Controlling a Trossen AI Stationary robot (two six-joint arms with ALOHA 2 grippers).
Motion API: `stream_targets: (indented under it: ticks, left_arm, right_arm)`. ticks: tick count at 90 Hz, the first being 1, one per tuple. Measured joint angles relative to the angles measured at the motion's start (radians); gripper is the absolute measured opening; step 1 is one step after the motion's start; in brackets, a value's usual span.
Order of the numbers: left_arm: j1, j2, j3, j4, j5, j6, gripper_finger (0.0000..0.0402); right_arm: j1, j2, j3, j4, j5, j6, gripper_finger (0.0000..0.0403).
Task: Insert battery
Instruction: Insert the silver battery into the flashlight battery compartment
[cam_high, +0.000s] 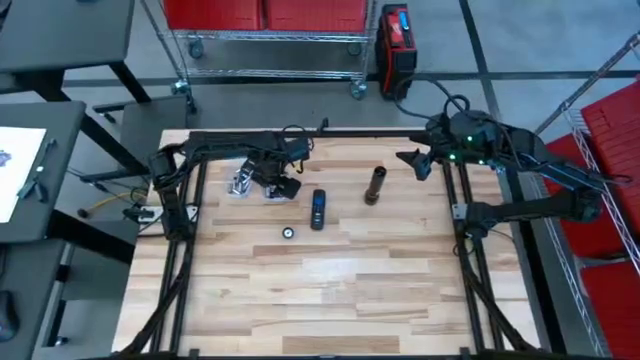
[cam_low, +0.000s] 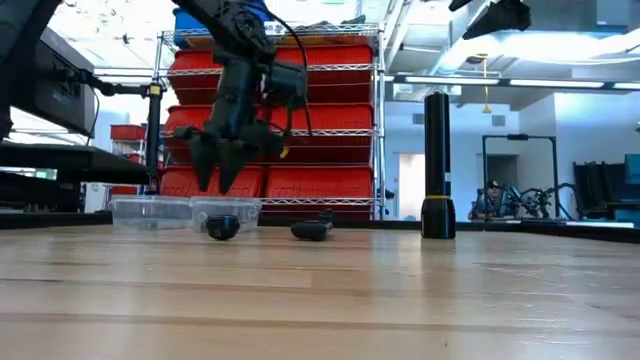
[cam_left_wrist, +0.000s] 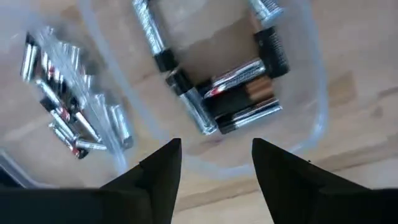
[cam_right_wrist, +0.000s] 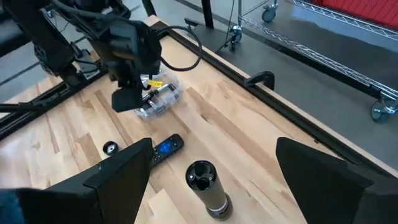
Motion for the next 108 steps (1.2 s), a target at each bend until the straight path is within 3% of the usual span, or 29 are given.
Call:
stream_targets:
  ticks: [27, 56, 108]
  left_arm:
    - [-0.003, 0.000, -0.107, 0.121, -0.005, -0.093, 0.0175]
    - [-0.003, 0.000, -0.118, 0.115, -0.083, -0.132, 0.0173]
    - [-0.004, 0.000, -0.221, 0.198, -0.100, -0.203, 0.0133]
  right_arm:
    - [0.025, 0.000, 0.000, 0.001, -0.003, 0.022, 0.0329]
    - [0.032, 0.000, 0.000, 0.001, -0.005, 0.016, 0.0329]
    - [0.071, -0.007, 0.000, -0.003, -0.013, 0.021, 0.0329]
